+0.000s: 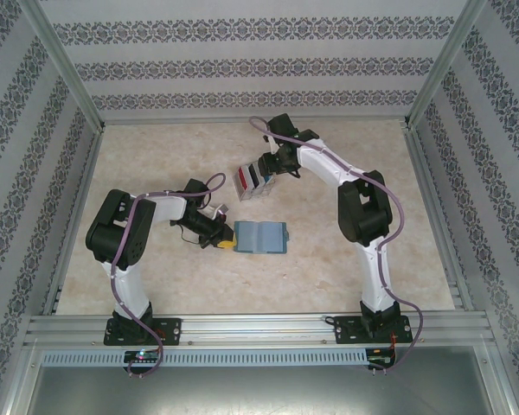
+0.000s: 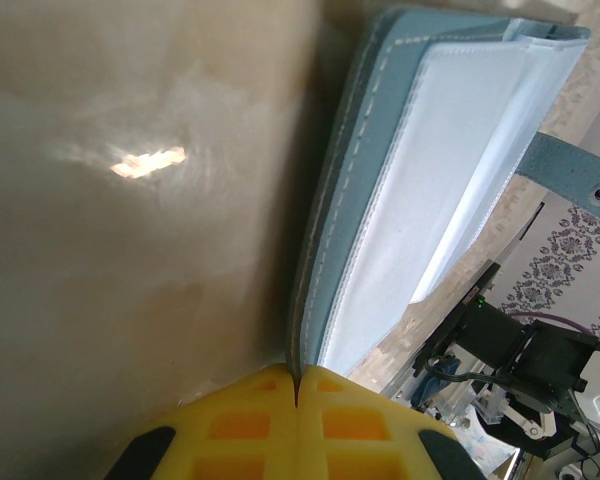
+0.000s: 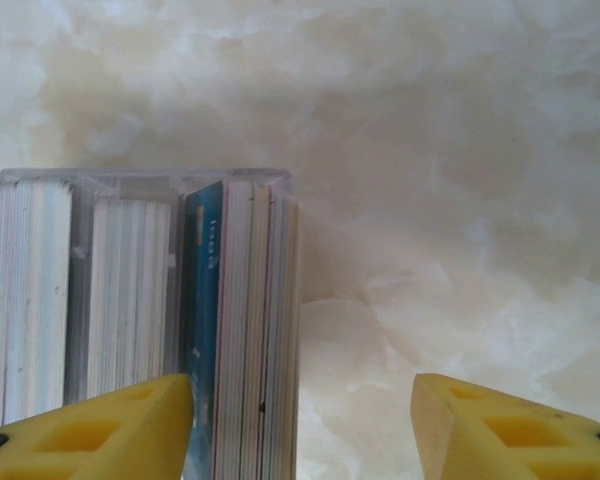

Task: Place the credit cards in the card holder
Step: Move the storage box to the top-center of the table.

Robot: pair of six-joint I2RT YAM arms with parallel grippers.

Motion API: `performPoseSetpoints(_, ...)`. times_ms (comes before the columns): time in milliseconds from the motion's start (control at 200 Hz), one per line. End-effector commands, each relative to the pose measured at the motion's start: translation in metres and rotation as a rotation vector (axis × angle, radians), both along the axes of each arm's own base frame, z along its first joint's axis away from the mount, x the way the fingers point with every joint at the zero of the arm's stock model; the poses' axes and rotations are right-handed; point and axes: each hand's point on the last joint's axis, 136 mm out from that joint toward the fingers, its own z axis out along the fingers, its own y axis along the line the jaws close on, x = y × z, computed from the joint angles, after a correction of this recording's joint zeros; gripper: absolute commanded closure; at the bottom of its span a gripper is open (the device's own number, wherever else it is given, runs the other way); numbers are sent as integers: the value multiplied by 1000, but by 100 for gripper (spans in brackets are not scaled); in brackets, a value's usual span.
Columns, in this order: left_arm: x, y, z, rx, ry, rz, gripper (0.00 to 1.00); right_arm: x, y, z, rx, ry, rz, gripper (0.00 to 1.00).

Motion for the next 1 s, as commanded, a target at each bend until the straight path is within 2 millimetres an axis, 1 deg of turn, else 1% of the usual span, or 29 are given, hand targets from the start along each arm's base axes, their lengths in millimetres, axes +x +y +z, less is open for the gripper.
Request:
performPoseSetpoints(0,9,0,-1,-12,-8,8,100,-5,5,3,124,55,31,41)
performPoseSetpoints(130,8,0,-2,-11,-7,10,100,-6,2,-7,124,79,21,41)
performPoseSetpoints(255,7,1,-3,-8,-6,11,100,-7,-8,-19,82,99,1,41)
performPoseSetpoints(365,6,1,-3,-7,-4,11,100,-6,-16,-24,44,117,-9,41)
performPoseSetpoints(440,6,2,-3,-5,-4,14,100,-4,-20,-22,22,105,-1,41)
performPoseSetpoints(585,6,2,-4,-5,-5,19,100,-2,-24,-18,-40,76,26,38)
performPoseSetpoints(644,7,1,-3,-6,-9,21,100,-2,-26,-18,-68,69,39,38)
performPoseSetpoints(809,8,2,-4,-3,-10,30,100,4,-42,-12,-163,26,5,43)
performPoseSetpoints(994,6,2,-5,2,-4,31,100,7,-36,4,-161,-23,45,45)
